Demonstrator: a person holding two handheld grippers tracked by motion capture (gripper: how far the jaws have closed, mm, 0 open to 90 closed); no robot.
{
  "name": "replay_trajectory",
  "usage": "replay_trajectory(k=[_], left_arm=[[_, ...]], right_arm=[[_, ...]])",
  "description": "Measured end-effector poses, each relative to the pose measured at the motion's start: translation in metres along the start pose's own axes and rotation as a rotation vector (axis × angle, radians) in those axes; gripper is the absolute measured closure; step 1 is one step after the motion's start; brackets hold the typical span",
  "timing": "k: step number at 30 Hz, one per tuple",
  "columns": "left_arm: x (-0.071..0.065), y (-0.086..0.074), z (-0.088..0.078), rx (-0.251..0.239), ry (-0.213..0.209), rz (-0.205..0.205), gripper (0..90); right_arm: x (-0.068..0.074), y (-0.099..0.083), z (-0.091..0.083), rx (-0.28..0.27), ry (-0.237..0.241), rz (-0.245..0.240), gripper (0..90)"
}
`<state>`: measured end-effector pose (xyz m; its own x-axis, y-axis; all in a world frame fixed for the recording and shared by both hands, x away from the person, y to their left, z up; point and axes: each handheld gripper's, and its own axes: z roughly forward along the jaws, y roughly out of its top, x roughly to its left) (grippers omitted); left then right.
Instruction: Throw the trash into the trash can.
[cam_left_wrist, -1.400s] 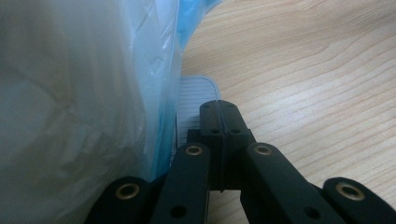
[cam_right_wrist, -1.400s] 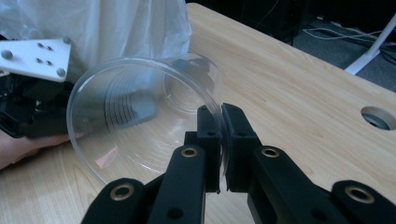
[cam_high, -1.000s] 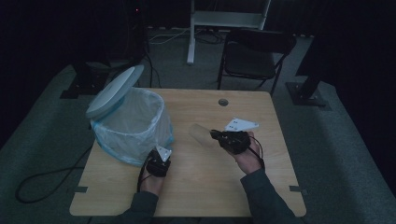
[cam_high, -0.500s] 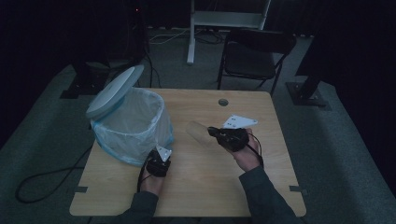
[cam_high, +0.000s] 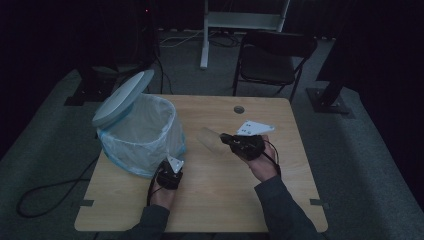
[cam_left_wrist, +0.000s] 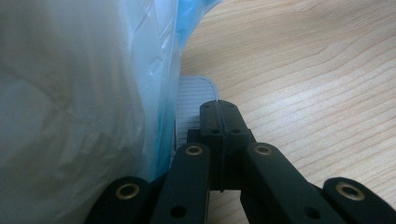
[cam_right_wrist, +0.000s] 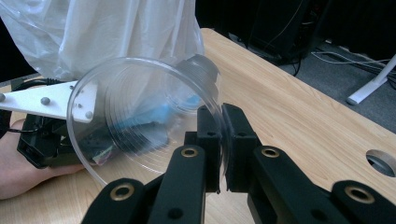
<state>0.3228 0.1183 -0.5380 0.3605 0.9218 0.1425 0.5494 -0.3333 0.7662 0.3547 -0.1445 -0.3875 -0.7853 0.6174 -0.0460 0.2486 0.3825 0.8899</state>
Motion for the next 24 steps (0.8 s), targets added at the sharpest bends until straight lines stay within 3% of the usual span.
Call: replay_trajectory(k=[24], left_arm=[[0.0,-0.0001,0.0002,-0.002,-0.004,-0.002,90.0]], right_arm=[[0.0019,0.0099,0.0008,-0.02,0.024,-0.008,86.5]])
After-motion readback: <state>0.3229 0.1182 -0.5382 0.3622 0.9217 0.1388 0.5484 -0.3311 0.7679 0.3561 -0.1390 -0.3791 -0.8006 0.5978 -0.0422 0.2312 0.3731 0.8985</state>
